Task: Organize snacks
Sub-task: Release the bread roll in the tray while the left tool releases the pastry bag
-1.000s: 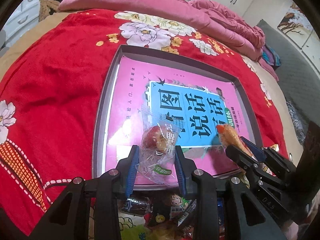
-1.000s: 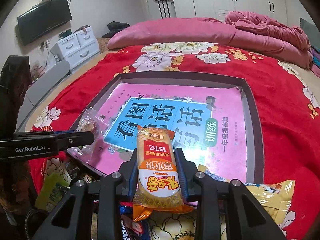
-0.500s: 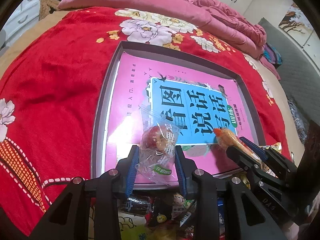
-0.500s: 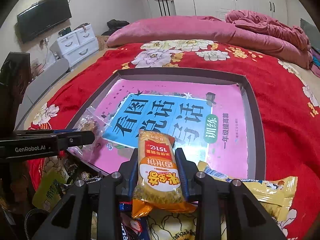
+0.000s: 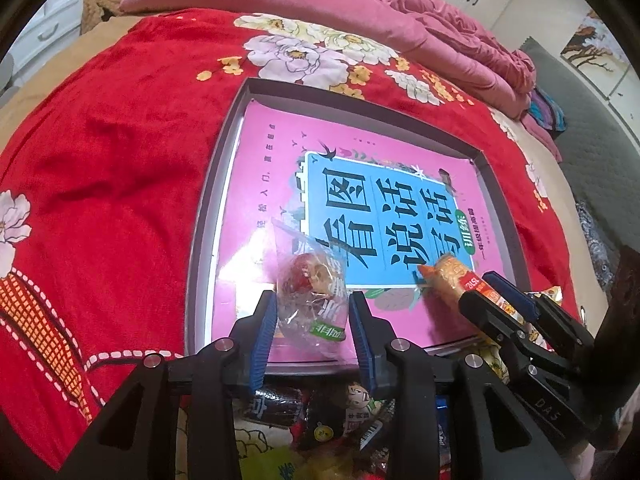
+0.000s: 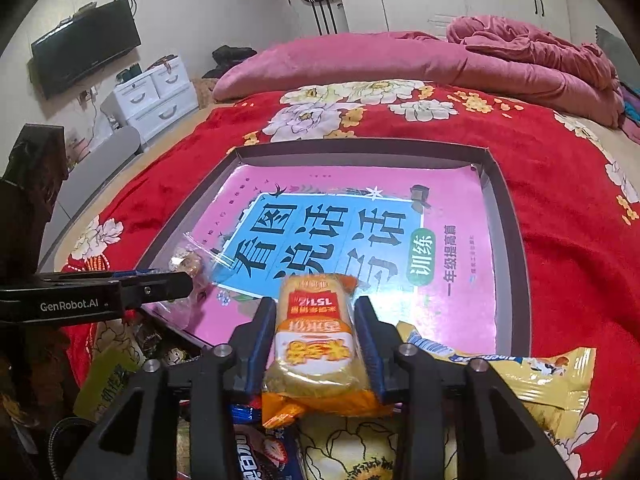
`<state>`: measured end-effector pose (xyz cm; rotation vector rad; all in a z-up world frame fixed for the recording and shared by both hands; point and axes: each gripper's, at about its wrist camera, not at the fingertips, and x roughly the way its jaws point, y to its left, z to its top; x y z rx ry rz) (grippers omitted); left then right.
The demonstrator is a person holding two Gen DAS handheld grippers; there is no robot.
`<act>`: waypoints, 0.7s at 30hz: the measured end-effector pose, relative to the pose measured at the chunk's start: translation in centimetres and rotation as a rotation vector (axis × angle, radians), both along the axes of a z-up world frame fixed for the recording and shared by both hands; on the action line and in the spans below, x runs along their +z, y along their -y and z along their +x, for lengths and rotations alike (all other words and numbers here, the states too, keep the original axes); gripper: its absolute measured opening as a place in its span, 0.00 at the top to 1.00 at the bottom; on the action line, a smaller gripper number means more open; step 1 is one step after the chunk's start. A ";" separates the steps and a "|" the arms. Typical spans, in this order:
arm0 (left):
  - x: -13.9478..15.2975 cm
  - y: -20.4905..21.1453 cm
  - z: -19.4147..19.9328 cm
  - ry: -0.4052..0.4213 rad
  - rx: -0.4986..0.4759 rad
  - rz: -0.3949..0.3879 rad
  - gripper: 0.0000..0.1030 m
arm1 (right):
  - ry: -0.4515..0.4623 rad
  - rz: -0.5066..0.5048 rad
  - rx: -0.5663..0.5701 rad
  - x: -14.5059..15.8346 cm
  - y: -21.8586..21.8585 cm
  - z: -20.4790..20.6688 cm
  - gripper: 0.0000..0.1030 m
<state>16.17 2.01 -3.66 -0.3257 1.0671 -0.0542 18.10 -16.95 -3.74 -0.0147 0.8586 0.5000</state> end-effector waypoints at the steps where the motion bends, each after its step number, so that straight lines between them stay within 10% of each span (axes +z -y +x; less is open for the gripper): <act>1: 0.1 0.0 0.0 0.002 -0.001 -0.003 0.60 | 0.002 0.002 -0.001 0.0 0.0 0.0 0.57; 21: 2.6 0.9 -1.4 0.082 -0.061 -0.001 0.42 | 0.068 0.065 -0.043 2.3 1.9 -0.6 0.48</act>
